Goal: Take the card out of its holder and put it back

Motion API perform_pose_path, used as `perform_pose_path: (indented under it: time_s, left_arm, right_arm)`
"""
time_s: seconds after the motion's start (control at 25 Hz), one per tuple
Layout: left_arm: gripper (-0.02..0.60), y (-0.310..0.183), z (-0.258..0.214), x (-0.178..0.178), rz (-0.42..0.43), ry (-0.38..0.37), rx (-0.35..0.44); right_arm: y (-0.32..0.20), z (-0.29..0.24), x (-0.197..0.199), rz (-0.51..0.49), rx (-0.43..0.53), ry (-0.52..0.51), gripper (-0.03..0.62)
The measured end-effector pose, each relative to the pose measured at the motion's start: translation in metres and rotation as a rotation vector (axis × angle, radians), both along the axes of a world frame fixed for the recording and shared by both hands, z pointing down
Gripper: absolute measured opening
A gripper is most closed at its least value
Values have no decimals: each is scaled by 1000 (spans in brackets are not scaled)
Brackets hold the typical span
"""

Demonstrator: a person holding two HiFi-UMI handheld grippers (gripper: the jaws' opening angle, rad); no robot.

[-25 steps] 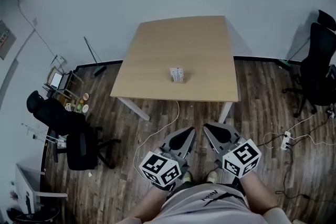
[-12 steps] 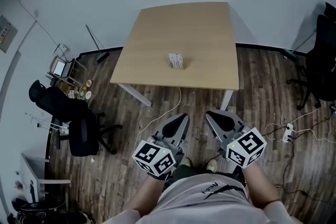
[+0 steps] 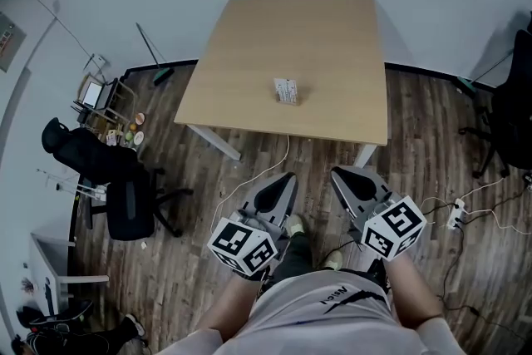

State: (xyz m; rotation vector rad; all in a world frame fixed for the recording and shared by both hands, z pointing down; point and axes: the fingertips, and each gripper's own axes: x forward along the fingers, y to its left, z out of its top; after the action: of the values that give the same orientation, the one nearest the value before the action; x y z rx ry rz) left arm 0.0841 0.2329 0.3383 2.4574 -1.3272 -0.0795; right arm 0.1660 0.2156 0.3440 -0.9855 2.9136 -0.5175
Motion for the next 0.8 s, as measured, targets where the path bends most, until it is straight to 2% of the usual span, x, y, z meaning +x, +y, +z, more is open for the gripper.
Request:
perform_pose_path:
  time_s: [0.24, 0.52, 0.8]
  left_arm:
    - [12, -52, 10, -30, 15, -5, 13]
    - [12, -118, 27, -83, 55, -22, 17]
    - [12, -164, 54, -116, 109, 2, -11]
  right_arm:
    - [-47, 9, -36, -7, 2, 28, 12]
    - [-111, 24, -88, 22, 2, 55, 12]
    - [-163, 59, -109, 65, -24, 103, 12]
